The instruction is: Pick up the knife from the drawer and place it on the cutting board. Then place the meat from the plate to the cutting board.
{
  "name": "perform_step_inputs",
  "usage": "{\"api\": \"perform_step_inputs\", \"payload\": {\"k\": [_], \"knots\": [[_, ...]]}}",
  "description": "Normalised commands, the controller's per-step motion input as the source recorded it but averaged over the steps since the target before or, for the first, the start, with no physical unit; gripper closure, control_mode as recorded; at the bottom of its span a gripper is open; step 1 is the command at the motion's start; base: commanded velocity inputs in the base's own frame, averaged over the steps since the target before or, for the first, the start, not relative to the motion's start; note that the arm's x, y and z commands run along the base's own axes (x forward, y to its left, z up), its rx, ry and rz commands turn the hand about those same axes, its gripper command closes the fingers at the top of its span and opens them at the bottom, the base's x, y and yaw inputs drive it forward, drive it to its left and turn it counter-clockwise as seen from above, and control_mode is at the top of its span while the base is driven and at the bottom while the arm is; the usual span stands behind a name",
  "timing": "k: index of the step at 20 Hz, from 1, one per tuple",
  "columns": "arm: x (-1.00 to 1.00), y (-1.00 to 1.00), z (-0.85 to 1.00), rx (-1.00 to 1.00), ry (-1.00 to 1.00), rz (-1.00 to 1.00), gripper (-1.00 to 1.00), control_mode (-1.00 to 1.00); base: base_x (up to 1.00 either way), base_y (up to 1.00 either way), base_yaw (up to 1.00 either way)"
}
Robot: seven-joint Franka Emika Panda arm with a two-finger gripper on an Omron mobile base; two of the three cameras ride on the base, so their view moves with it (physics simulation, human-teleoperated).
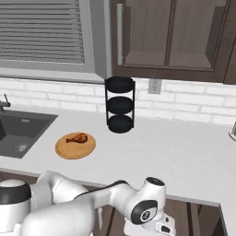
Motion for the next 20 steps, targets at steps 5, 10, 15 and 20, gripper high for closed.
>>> {"api": "perform_step_inputs", "payload": {"k": [5, 10, 15, 20], "knots": [[-0.63, -0.2, -0.36, 0.02, 0.0, 0.0, -1.0, -1.0, 0.0, 0.0, 0.0], [-0.75, -0.22, -0.26, 0.03, 0.0, 0.0, -1.0, -1.0, 0.0, 0.0, 0.0], [-0.76, -0.13, -0.13, 0.04, 0.0, 0.0, -1.0, -1.0, 0.0, 0.0, 0.0], [-0.57, -0.08, -0.05, 0.02, 0.0, 0.0, -1.0, -1.0, 0.0, 0.0, 0.0]]}}
